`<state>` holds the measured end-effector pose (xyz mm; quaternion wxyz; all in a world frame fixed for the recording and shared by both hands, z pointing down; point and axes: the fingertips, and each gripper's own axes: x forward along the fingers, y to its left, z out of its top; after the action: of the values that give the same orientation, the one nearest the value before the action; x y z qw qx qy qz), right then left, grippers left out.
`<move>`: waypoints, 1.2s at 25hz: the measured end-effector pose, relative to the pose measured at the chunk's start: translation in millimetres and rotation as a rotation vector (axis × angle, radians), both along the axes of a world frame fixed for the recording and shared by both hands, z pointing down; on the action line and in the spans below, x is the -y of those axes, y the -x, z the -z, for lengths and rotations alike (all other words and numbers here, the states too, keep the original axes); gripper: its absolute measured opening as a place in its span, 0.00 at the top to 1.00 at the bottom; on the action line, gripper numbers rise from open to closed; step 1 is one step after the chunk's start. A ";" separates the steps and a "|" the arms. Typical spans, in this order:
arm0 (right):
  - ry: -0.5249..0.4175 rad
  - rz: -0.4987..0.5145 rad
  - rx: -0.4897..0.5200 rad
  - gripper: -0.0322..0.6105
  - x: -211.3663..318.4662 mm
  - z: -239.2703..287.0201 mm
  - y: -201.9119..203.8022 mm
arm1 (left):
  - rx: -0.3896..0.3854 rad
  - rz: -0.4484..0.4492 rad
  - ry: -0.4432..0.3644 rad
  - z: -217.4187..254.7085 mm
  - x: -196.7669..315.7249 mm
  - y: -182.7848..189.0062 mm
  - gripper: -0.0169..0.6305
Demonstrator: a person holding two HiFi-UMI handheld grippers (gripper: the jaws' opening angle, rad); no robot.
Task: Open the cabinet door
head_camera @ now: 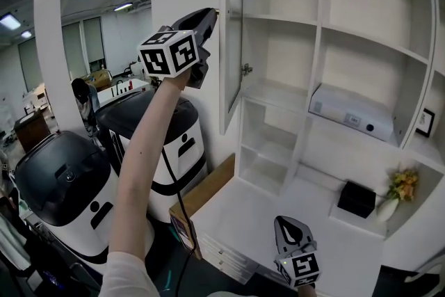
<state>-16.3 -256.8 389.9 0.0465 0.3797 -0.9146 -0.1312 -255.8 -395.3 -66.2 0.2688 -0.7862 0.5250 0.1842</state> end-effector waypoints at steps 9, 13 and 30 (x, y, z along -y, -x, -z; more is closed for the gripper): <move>0.004 0.026 -0.002 0.95 4.2 -1.4 4.6 | -0.044 0.104 0.041 -1.1 4.1 46.3 0.93; -0.003 0.034 -0.006 0.95 8.8 -0.4 7.2 | -0.061 0.193 0.064 -4.5 10.8 75.6 0.97; 0.004 0.067 -0.003 0.95 23.2 -4.8 24.7 | -0.078 0.301 0.167 -41.2 38.8 126.7 0.97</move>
<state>-41.0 -280.0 394.8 0.0444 0.3484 -0.9270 -0.1315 -382.5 -434.1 -25.0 0.2065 -0.7106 0.6603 0.1278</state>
